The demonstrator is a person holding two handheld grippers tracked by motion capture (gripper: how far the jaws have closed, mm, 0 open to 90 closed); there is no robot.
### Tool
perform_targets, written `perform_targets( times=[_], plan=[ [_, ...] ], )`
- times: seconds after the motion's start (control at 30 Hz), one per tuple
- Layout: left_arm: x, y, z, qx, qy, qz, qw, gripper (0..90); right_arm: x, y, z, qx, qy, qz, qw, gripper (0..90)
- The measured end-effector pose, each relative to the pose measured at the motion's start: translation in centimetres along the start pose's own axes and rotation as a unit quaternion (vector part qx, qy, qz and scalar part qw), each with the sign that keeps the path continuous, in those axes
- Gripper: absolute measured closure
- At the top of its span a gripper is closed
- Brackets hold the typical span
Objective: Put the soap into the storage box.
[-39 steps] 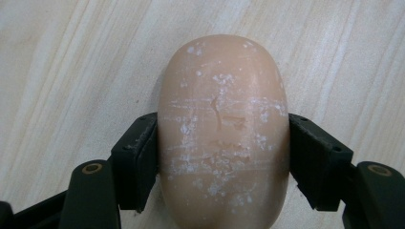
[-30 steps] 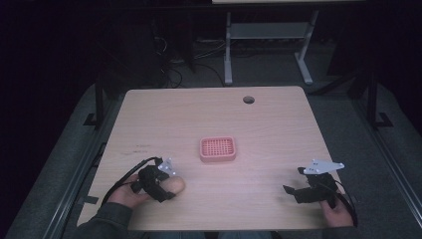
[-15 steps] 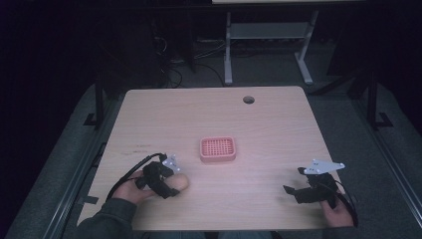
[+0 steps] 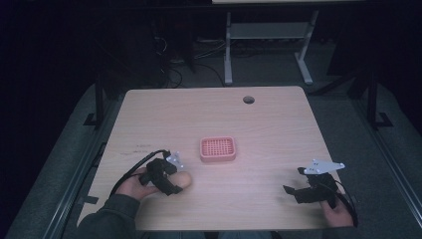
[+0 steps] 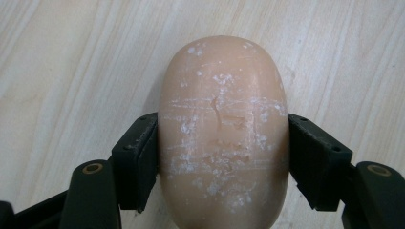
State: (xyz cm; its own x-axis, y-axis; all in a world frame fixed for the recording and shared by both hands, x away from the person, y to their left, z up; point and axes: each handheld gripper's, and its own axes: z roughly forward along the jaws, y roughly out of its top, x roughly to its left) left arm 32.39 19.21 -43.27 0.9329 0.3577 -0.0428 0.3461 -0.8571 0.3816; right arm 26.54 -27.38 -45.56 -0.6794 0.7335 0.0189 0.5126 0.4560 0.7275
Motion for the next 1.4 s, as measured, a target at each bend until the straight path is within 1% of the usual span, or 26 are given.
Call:
perform_targets(
  times=[0.13, 0.2, 0.27, 0.4, 0.53, 0.67, 0.7, 0.73, 0.93, 1.13, 1.27, 1.4],
  plan=[
    [0.3, 0.6, -0.1, -0.002, -0.008, 0.003, 1.0, 32.5, 0.0, 0.0, 0.0, -0.001, 0.0, 0.003, 1.0, 14.1],
    [0.3, 0.9, -0.1, -0.007, -0.008, 0.003, 0.9999, 32.5, 0.0, 0.0, -0.1, -0.002, 0.0, 0.004, 1.0, 14.1],
    [0.4, 1.2, -0.1, -0.007, -0.01, 0.004, 0.9999, 32.5, 0.0, 0.0, -0.1, -0.002, -0.001, 0.004, 1.0, 14.1],
    [0.6, 1.8, -0.1, -0.003, -0.007, 0.009, 0.9999, 32.5, 0.0, 0.0, -0.1, -0.003, 0.0, 0.003, 1.0, 14.1],
    [0.8, 2.4, -0.3, -0.005, -0.007, 0.012, 0.9999, 32.5, 0.0, 0.0, 0.0, -0.005, 0.001, 0.006, 1.0, 14.1],
    [1.1, 2.9, -0.2, 0.001, -0.006, 0.016, 0.9999, 32.5, -0.1, 0.0, 0.0, -0.006, 0.001, 0.005, 1.0, 14.2],
    [1.1, 3.0, -0.2, 0.0, -0.007, 0.014, 0.9999, 32.5, -0.1, 0.0, 0.0, -0.006, 0.001, 0.004, 1.0, 14.2],
    [1.2, 3.1, -0.2, 0.0, -0.006, 0.016, 0.9998, 32.5, -0.1, 0.0, 0.0, -0.006, 0.001, 0.004, 1.0, 14.2],
    [1.5, 3.8, -0.3, -0.002, -0.009, 0.017, 0.9998, 32.5, -0.1, 0.0, 0.0, -0.006, 0.0, 0.006, 1.0, 14.1],
    [1.7, 4.3, -0.2, 0.001, -0.009, 0.021, 0.9998, 32.5, -0.1, 0.0, 0.0, -0.006, 0.002, 0.007, 1.0, 14.1],
    [1.7, 5.0, -0.1, 0.006, -0.01, 0.029, 0.9995, 32.5, -0.1, 0.0, 0.0, -0.008, 0.002, 0.008, 0.9999, 14.2],
    [1.8, 5.5, -0.1, 0.003, -0.011, 0.031, 0.9994, 32.5, -0.1, 0.0, 0.0, -0.009, 0.003, 0.008, 0.9999, 14.1]
  ],
)
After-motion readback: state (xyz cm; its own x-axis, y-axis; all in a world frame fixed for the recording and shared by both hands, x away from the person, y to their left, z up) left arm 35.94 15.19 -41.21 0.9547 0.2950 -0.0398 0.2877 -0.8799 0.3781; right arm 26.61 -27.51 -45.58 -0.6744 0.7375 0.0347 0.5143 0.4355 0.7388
